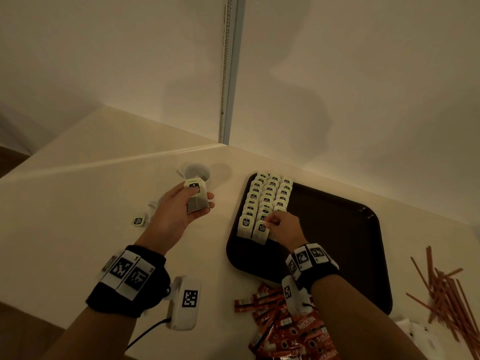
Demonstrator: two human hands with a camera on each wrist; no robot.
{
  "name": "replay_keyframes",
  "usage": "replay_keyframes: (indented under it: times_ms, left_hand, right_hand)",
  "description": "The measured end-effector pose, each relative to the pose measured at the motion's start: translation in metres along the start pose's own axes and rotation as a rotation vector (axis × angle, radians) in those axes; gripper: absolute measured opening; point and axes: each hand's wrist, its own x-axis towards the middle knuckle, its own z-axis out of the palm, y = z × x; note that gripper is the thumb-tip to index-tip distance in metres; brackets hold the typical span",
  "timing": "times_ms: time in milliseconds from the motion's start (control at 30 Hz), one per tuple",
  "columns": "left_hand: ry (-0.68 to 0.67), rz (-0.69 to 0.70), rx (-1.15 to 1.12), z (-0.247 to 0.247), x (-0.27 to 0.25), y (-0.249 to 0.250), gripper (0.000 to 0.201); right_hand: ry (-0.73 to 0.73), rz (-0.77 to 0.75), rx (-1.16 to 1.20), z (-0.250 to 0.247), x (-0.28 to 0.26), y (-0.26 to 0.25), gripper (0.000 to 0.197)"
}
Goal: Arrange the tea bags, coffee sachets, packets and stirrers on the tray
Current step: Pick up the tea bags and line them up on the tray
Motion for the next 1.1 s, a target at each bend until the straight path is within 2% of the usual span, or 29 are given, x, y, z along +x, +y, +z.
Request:
replay_keyframes:
  times_ms: [200,267,333,433,533,633,700,733,800,900,967,1033,1100]
  left_hand:
    - [-0.027,-0.059,0.030,0.005,0.001,-0.001,0.021]
    - [-0.080,-0.112,0.058,0.009,0.000,0.000,0.029]
    - [-0.161,-0.121,0.087,0.013,-0.002,0.002,0.033]
    - [-0.242,-0.037,0.188,0.020,-0.003,0.005,0.028]
    - [-0.293,0.061,0.320,0.029,-0.005,0.011,0.019]
    - [-0.212,0.237,0.505,0.032,-0.003,0.018,0.013]
    - [-0.160,0.369,0.450,0.034,-0.005,0.027,0.025]
    - [-0.166,0.406,0.388,0.036,-0.008,0.032,0.033]
    - [-0.215,0.470,0.363,0.039,-0.013,0.038,0.035]
    - [-0.293,0.509,0.543,0.037,-0.020,0.044,0.026]
    - [-0.317,0.527,0.665,0.036,-0.020,0.046,0.031]
    - [-0.319,0.547,0.603,0.038,-0.019,0.045,0.038]
    - [-0.270,0.559,0.508,0.044,-0.020,0.043,0.025]
  right_hand:
    - [0.054,-0.010,-0.008,0.000,0.004,-0.006,0.014]
    - [0.082,-0.092,0.081,-0.006,-0.001,-0.026,0.017]
    - [0.001,-0.217,0.232,-0.017,-0.010,-0.060,0.023]
    - [-0.141,-0.454,0.279,-0.033,-0.023,-0.112,0.022]
    - [-0.072,-0.617,0.285,-0.041,-0.025,-0.142,0.014]
    - [-0.043,-0.672,0.399,-0.050,-0.027,-0.154,0.008]
    - [-0.022,-0.699,0.440,-0.057,-0.028,-0.155,0.007]
    - [-0.008,-0.708,0.454,-0.060,-0.030,-0.156,0.007]
    - [0.030,-0.709,0.469,-0.067,-0.032,-0.157,0.008]
    - [0.066,-0.699,0.456,-0.073,-0.035,-0.157,0.008]
    - [0.073,-0.710,0.432,-0.075,-0.037,-0.158,0.007]
    - [0.083,-0.731,0.414,-0.077,-0.040,-0.160,0.007]
    - [0.099,-0.753,0.399,-0.080,-0.042,-0.163,0.007]
